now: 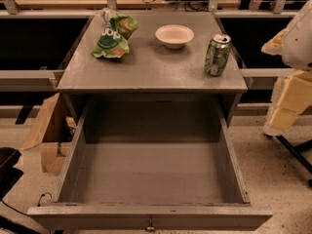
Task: Place green rice chip bag into top drawer
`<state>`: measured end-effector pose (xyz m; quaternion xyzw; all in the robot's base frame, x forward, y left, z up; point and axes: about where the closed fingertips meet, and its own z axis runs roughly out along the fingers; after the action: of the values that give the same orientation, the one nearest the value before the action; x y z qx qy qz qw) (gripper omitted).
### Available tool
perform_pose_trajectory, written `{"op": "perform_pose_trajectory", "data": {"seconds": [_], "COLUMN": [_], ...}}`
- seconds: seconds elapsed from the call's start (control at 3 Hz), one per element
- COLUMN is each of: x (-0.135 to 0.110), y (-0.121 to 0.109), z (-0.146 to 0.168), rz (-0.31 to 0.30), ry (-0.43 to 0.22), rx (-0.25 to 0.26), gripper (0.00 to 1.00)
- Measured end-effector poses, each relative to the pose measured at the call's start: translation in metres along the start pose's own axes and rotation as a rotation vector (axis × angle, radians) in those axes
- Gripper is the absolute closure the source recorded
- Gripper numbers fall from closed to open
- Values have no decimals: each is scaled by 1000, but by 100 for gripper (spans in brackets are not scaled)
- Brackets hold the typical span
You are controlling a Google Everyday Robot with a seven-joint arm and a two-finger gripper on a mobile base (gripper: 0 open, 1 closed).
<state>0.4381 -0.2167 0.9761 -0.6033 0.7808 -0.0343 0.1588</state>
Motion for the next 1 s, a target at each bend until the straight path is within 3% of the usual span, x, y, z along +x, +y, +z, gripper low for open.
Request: {"op": "perform_pose_trajectory", "data": {"seconds": [0.33,0.67,1.0], "x": [0,-28,-101], "y": [0,-15,-50], "z": [0,9,13], "rz": [0,-69,-262], "ry": [0,-82,-179], "rx": [0,37,137], "gripper": [0,0,0]}}
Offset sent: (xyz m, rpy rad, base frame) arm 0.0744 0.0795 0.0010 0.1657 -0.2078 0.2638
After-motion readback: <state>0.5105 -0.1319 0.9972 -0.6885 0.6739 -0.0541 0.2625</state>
